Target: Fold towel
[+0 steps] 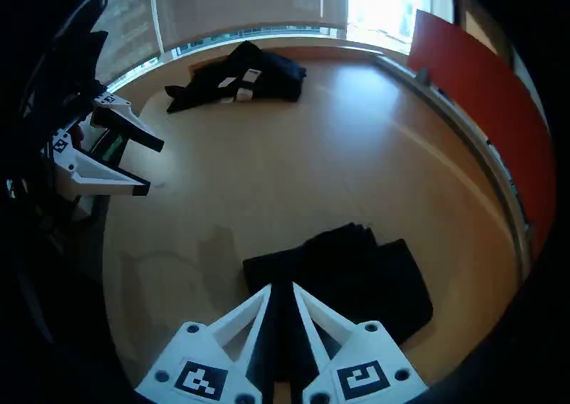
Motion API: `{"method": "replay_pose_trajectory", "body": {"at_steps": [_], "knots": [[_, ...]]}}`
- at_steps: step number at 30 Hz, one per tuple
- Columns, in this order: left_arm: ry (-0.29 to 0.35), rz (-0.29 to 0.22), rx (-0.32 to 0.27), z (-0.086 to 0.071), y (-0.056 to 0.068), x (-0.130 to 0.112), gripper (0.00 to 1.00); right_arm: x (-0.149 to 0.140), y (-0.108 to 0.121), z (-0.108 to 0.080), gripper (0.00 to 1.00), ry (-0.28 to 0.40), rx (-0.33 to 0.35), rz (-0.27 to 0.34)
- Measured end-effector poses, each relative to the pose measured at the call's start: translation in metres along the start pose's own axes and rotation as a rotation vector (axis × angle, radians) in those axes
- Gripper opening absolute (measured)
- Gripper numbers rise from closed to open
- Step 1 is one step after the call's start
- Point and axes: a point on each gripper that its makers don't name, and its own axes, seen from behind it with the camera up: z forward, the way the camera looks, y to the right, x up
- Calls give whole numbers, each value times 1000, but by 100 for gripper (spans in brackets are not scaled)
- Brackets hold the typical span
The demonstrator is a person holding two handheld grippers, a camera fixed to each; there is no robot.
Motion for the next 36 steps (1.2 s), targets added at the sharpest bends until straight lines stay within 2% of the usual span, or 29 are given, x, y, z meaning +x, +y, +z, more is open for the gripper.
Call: {"method": "replay_pose_trajectory", "body": {"at_steps": [2,9,10,17,27,31,36], "knots": [[-1,0,-1,0,1,0,94,-1,0,0,17,-2,0,3],[-4,-1,-1,1,2,-2,94,-8,3,-5,65,-3,-11,27],[-5,-2,-1,1,2,-2,94,-8,3,-5,69,-1,-13,32],[-8,-1,2,3,3,-2,94,-8,9,-9,76,17,-27,59],[-8,2,3,4,5,1,94,-8,13,-11,84,20,-33,33],[-8,2,3,5,6,1,94,-4,17,-14,90,27,-43,22],[-8,3,2,5,7,1,94,2,21,-17,92,46,-54,22]]}}
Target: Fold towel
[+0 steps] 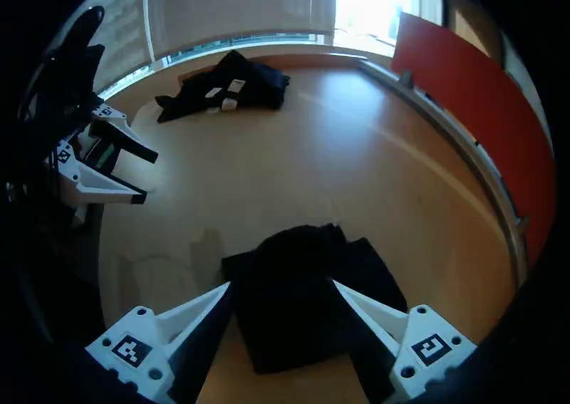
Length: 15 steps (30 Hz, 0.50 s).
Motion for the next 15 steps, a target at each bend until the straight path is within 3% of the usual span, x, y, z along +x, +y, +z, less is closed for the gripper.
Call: {"method": "replay_pose_trajectory", "body": {"at_steps": [15], "knots": [[5,-3,-6,0,1,2,94,10,4,-4,94,28,-13,-20]]}}
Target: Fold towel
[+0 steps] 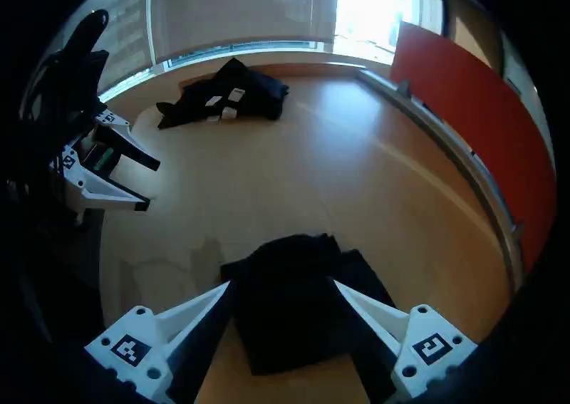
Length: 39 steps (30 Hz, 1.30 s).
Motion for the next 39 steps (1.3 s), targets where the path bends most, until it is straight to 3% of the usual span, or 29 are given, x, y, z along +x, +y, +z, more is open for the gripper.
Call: {"method": "replay_pose_trajectory", "body": {"at_steps": [17,39], "knots": [[6,5,-8,-2,2,3,94,-2,-1,-6,97,10,-18,9],[5,18,-7,-2,-2,4,94,-85,-16,-25,97,-68,-58,126]]}}
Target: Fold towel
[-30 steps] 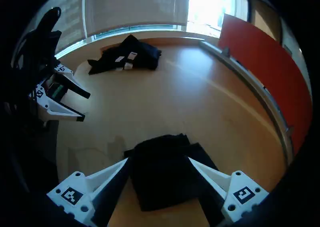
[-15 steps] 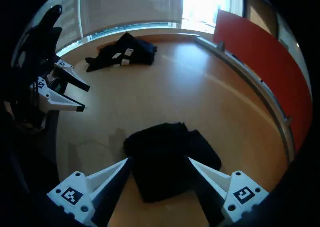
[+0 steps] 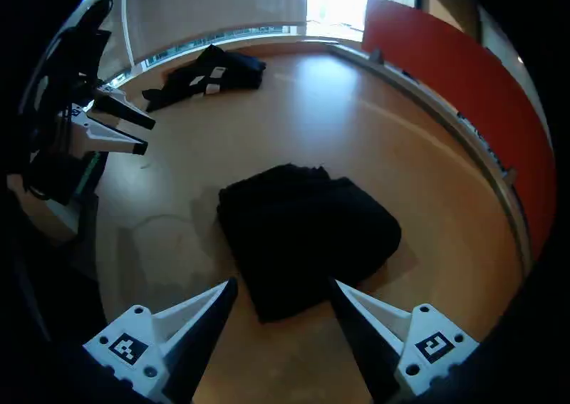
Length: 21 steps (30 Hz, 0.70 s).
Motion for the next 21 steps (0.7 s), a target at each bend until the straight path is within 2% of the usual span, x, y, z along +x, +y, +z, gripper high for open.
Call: {"method": "replay_pose_trajectory", "body": {"at_steps": [11,21], "knots": [[-5,4,0,1,1,-3,94,-21,-7,5,96,-34,-7,16],[-10,-3,-1,3,0,-5,94,-41,-9,9,88,-58,-11,81]]}}
